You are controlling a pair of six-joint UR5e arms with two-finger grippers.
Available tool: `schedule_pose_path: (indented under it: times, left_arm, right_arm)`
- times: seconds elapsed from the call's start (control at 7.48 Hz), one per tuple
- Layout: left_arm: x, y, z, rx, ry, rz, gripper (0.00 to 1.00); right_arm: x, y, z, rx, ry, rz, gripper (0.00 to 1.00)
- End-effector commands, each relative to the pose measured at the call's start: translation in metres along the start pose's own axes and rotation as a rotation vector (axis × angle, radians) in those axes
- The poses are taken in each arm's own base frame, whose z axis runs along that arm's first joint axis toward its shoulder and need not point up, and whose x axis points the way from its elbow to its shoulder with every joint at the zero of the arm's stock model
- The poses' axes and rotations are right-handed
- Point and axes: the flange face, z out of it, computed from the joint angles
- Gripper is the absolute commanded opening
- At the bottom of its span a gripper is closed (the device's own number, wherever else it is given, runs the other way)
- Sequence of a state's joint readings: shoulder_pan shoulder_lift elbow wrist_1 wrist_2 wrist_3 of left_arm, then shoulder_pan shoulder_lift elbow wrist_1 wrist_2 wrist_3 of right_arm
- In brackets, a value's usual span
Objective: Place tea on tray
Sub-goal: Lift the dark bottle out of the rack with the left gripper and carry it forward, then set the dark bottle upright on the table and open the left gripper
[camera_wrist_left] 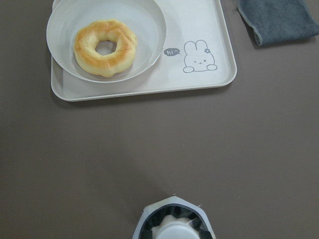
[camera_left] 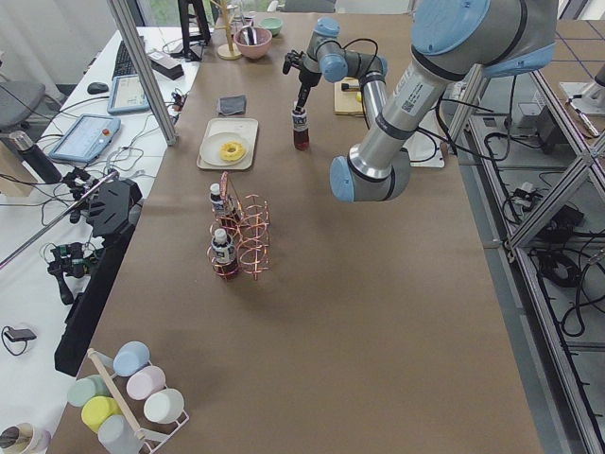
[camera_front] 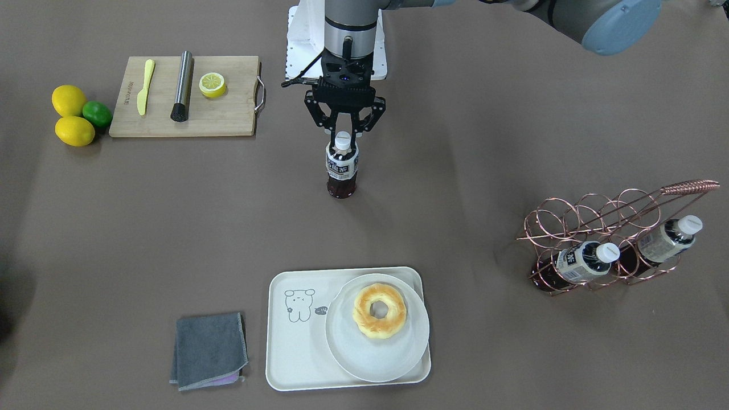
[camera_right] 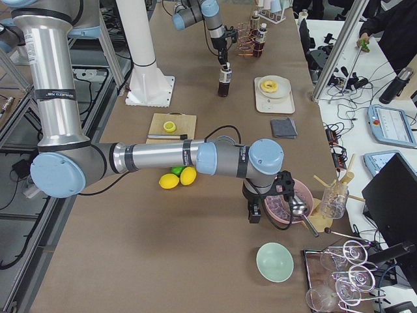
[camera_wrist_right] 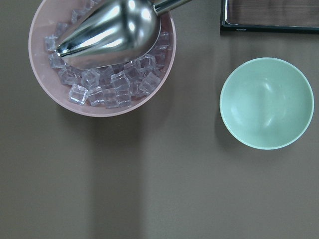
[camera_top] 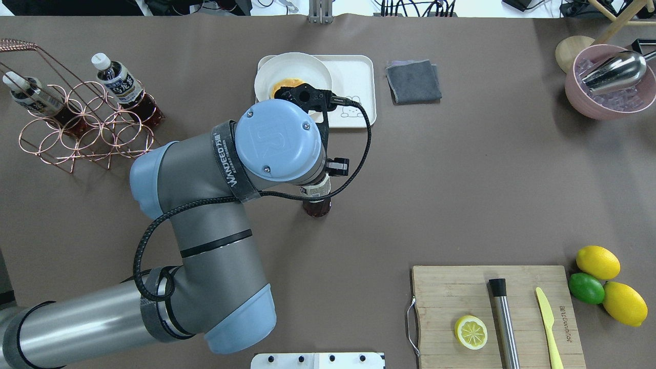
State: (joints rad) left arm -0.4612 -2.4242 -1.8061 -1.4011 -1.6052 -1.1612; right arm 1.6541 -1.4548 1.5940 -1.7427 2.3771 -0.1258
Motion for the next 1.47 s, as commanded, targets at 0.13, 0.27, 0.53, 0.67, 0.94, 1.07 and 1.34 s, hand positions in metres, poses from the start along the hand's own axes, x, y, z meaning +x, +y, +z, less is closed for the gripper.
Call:
schedule_pose_path:
  times: [0.13,0.27,0.53,0.67,0.94,1.07,1.34]
  left_arm:
    - [-0.002,-0.002,-0.005,0.038,-0.004,0.011,0.98]
    - [-0.003,-0.002,-0.023,0.046,0.024,0.028,0.98]
    - [-0.032,-0.022,-0.065,0.078,0.035,0.096,0.98]
    - [-0.058,-0.042,-0.087,0.052,0.051,0.076,0.98]
    - [-0.133,-0.028,-0.070,0.076,0.037,0.061,0.98]
    - [-0.164,-0.029,-0.064,0.117,0.070,0.041,0.98]
    - [-0.202,-0.033,-0.046,0.131,0.037,0.035,0.98]
  right_arm:
    - [0.000,0.000,0.000,-0.001,-0.001,0.001,1.00]
    - [0.000,0.000,0.000,-0.001,-0.001,0.001,1.00]
    - [0.001,0.001,0.000,0.000,-0.001,0.002,1.00]
    - [0.001,0.001,0.000,0.000,-0.001,0.002,1.00]
    - [0.002,0.002,0.001,-0.003,-0.001,0.007,1.00]
    - [0.003,0.003,0.001,-0.004,0.000,0.008,1.00]
    - [0.002,0.002,0.001,-0.005,-0.001,0.012,1.00]
